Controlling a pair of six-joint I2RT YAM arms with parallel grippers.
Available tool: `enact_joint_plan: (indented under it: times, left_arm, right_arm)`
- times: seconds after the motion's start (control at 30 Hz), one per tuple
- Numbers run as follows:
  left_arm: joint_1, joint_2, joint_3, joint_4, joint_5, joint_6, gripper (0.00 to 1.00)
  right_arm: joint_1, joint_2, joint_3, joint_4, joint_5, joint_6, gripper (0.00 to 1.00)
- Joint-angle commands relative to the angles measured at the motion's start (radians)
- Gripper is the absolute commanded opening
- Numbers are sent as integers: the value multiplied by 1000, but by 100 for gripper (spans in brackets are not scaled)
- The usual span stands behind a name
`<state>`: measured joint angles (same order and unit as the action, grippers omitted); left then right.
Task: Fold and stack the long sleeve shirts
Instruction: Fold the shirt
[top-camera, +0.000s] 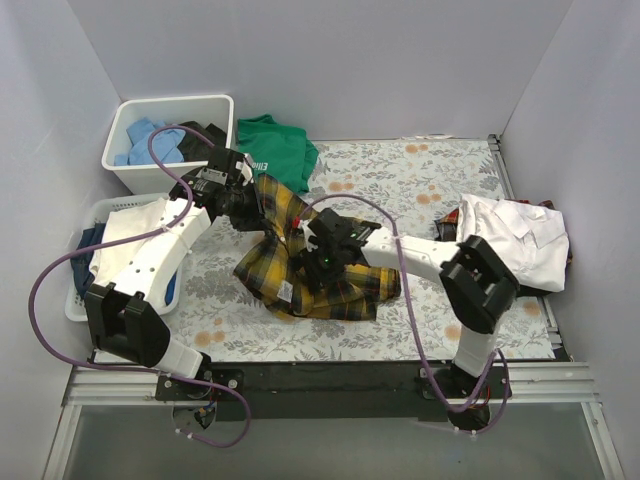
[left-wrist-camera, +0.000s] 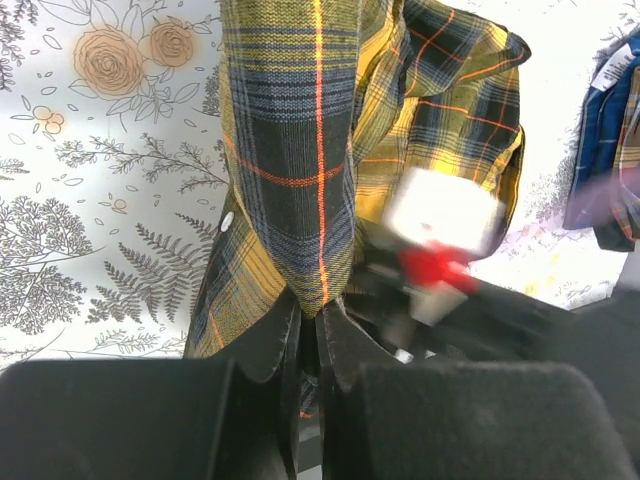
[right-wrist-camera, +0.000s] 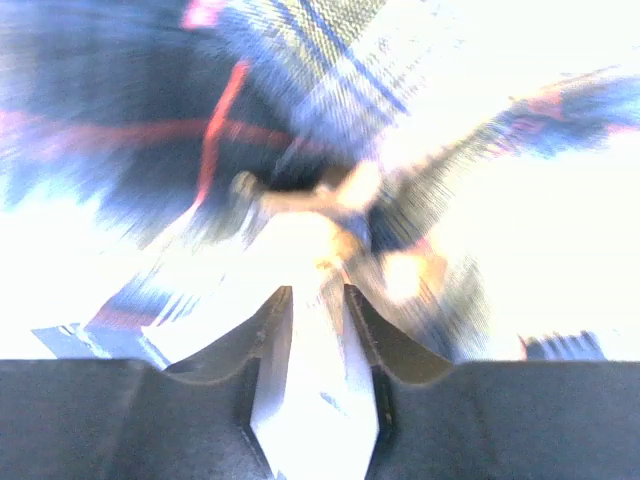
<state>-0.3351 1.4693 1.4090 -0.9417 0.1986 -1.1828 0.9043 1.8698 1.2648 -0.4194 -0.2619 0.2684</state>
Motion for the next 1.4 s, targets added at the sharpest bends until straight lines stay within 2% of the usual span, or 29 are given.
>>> enact_joint_plan:
  times: [0.0, 0.17, 0.23, 0.4, 0.6, 0.8, 1.0, 1.23, 1.37]
  left_arm:
    - [4, -32, 51, 26, 39, 32, 0]
    - [1, -18, 65, 23, 51, 63, 0]
    - [-8, -15, 71, 29, 51, 57, 0]
    - [-73, 3, 73, 57, 19, 11, 0]
    - [-254, 85, 120, 61, -93, -64, 0]
    - [-376, 193, 186, 75, -152, -100, 0]
    - [-510, 331, 303, 86, -153, -97, 0]
    - [-593, 500, 504, 40, -117, -51, 0]
    - [-631, 542, 515, 26, -99, -28, 0]
  right_arm:
    - [-31, -234, -16, 16, 203, 41, 38]
    - [-136, -388, -88, -54, 296, 141, 38]
    - [-221, -423, -122, -77, 294, 173, 38]
    - [-353, -501, -208, -105, 293, 155, 37]
    - [-389, -512, -208, -154, 332, 163, 37]
    - [-422, -547, -238, -176, 375, 213, 36]
    - [-488, -598, -300, -197, 403, 224, 36]
    - [-556, -612, -370, -200, 380, 229, 36]
    - [-578, -592, -393, -188, 348, 229, 35]
